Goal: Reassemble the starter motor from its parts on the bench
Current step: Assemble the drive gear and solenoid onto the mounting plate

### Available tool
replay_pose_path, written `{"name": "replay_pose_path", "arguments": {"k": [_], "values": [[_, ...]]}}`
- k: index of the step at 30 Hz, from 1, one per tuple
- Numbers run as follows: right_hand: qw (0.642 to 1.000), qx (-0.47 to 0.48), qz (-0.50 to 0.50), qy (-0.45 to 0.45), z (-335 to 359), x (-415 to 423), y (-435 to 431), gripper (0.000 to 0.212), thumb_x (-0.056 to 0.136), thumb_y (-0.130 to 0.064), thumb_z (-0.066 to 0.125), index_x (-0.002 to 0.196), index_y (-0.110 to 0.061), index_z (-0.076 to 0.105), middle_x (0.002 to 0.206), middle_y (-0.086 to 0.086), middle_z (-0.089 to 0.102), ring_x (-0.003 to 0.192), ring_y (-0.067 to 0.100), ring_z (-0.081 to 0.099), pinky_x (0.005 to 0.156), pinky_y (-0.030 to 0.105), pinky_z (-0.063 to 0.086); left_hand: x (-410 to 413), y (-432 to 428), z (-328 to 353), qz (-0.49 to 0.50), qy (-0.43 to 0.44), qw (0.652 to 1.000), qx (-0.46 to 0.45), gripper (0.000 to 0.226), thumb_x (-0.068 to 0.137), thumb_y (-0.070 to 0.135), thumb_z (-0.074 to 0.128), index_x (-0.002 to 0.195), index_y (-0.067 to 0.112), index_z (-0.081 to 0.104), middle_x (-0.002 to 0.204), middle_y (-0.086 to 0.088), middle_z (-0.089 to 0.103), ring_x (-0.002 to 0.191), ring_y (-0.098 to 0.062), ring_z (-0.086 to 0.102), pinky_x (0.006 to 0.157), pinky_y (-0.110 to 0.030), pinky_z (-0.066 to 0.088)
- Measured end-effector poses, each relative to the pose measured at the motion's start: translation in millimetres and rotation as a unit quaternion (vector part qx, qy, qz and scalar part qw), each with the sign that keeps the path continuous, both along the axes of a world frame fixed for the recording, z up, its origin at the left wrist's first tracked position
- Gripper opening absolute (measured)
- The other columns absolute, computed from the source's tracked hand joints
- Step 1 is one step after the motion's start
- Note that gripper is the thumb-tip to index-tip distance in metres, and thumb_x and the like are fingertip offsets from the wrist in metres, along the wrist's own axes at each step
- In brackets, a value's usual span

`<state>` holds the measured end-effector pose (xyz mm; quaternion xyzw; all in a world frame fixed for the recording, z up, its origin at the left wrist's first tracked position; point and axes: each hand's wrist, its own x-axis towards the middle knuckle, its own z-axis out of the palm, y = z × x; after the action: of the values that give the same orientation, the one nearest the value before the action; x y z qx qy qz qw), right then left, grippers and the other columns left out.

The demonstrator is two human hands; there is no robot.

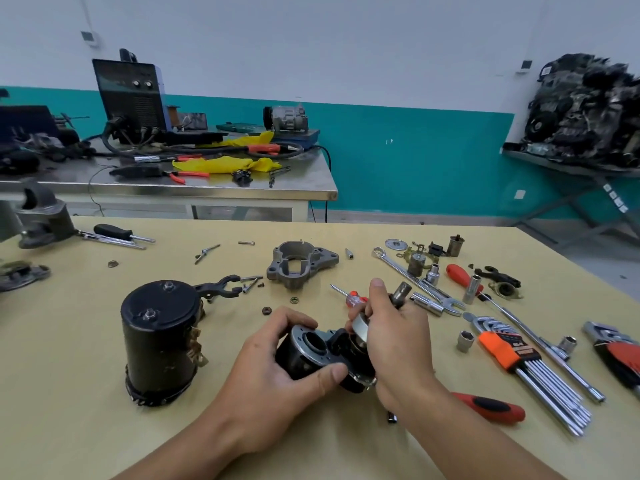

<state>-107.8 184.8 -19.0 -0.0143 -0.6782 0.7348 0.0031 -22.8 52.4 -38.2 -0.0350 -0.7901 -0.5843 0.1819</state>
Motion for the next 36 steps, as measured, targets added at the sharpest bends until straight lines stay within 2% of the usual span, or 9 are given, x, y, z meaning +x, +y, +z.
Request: {"name": "replay_pose_path", "arguments": {"k": [5, 9, 11, 15, 17, 19, 33, 34, 36], "values": [[0.997, 0.04, 0.062, -0.038, 10.3, -4.4, 12.7, 0.041, 0.094, -0.05, 0.057, 0.068, -0.021, 0.072, 0.079, 0.004, 0.073, 0.07, 0.017, 0.067, 0.061, 0.035, 0.055, 0.7, 0.6, 1.6, 0.017, -0.002, 1.0, 0.012, 0.043, 0.068, 0.042, 0.082, 0.099, 0.027, 0.056, 0.077, 0.014, 0.067, 0.064, 0.0, 0.057, 0.063, -0.014, 0.048], [0.956, 0.189, -0.019, 0.225, 64.3, -45.1, 31.4, 0.026, 0.088, -0.051, 0.061, 0.104, -0.031, 0.062, 0.102, -0.017, 0.065, 0.095, 0.01, 0.063, 0.077, 0.031, 0.051, -1.6, -1.2, 1.9, 0.02, 0.0, 1.0, 0.023, 0.04, 0.071, 0.032, 0.08, 0.1, 0.019, 0.055, 0.07, 0.016, 0.062, 0.06, -0.003, 0.051, 0.059, -0.016, 0.044], [0.861, 0.355, 0.069, 0.358, 91.3, -67.9, 13.4, 0.014, 0.09, -0.04, 0.064, 0.1, -0.031, 0.068, 0.094, -0.019, 0.066, 0.09, 0.005, 0.062, 0.08, 0.03, 0.052, -3.3, -1.7, 1.6, 0.016, -0.002, 1.0, 0.021, 0.04, 0.071, 0.031, 0.08, 0.1, 0.019, 0.055, 0.07, 0.016, 0.062, 0.06, -0.003, 0.052, 0.059, -0.016, 0.044], [0.574, 0.643, 0.315, 0.398, 89.0, -92.6, -69.3, 0.02, 0.091, -0.04, 0.066, 0.104, -0.026, 0.075, 0.107, -0.005, 0.067, 0.102, 0.017, 0.058, 0.087, 0.04, 0.053, -3.2, -3.2, 2.6, 0.016, -0.013, 0.999, 0.026, 0.039, 0.07, 0.034, 0.081, 0.098, 0.023, 0.055, 0.072, 0.012, 0.064, 0.064, -0.004, 0.054, 0.062, -0.019, 0.048], [0.492, 0.681, 0.363, 0.403, 71.2, -100.5, -105.8, 0.025, 0.091, -0.04, 0.066, 0.111, -0.026, 0.073, 0.117, -0.002, 0.065, 0.112, 0.019, 0.052, 0.092, 0.041, 0.051, -3.0, -4.5, 2.3, 0.022, -0.011, 0.999, 0.023, 0.04, 0.068, 0.039, 0.08, 0.096, 0.025, 0.055, 0.073, 0.012, 0.063, 0.065, -0.004, 0.054, 0.063, -0.021, 0.048], [0.454, 0.706, 0.363, 0.405, 54.9, -109.6, -130.8, 0.028, 0.091, -0.041, 0.066, 0.116, -0.029, 0.071, 0.126, 0.001, 0.06, 0.119, 0.022, 0.045, 0.094, 0.043, 0.048, -3.6, -5.5, 1.9, 0.025, -0.01, 0.999, 0.024, 0.041, 0.067, 0.041, 0.079, 0.095, 0.025, 0.055, 0.073, 0.013, 0.062, 0.065, -0.004, 0.052, 0.063, -0.021, 0.047], [0.425, 0.738, 0.349, 0.393, 32.7, -125.0, -155.1, 0.012, 0.093, -0.035, 0.063, 0.096, -0.024, 0.066, 0.126, 0.008, 0.055, 0.117, 0.031, 0.046, 0.094, 0.049, 0.047, -5.0, -5.7, 5.8, 0.006, -0.001, 1.0, 0.018, 0.036, 0.076, 0.015, 0.084, 0.097, 0.014, 0.055, 0.076, 0.022, 0.066, 0.063, 0.005, 0.053, 0.06, -0.009, 0.042], [0.433, 0.732, 0.345, 0.398, 39.0, -121.6, -151.3, 0.012, 0.095, -0.034, 0.061, 0.098, -0.023, 0.066, 0.127, 0.008, 0.056, 0.117, 0.031, 0.048, 0.095, 0.049, 0.047, -4.2, -6.0, 5.8, 0.006, 0.003, 1.0, 0.022, 0.038, 0.073, 0.019, 0.084, 0.097, 0.015, 0.055, 0.075, 0.021, 0.065, 0.063, 0.004, 0.052, 0.06, -0.01, 0.043], [0.504, 0.676, 0.348, 0.41, 62.9, -110.8, -132.7, 0.019, 0.097, -0.032, 0.059, 0.104, -0.018, 0.07, 0.118, 0.005, 0.064, 0.108, 0.025, 0.057, 0.093, 0.044, 0.05, -4.3, -7.0, 4.6, 0.003, 0.003, 1.0, 0.026, 0.041, 0.069, 0.029, 0.083, 0.097, 0.019, 0.055, 0.075, 0.018, 0.065, 0.063, 0.002, 0.053, 0.06, -0.013, 0.045]]}}
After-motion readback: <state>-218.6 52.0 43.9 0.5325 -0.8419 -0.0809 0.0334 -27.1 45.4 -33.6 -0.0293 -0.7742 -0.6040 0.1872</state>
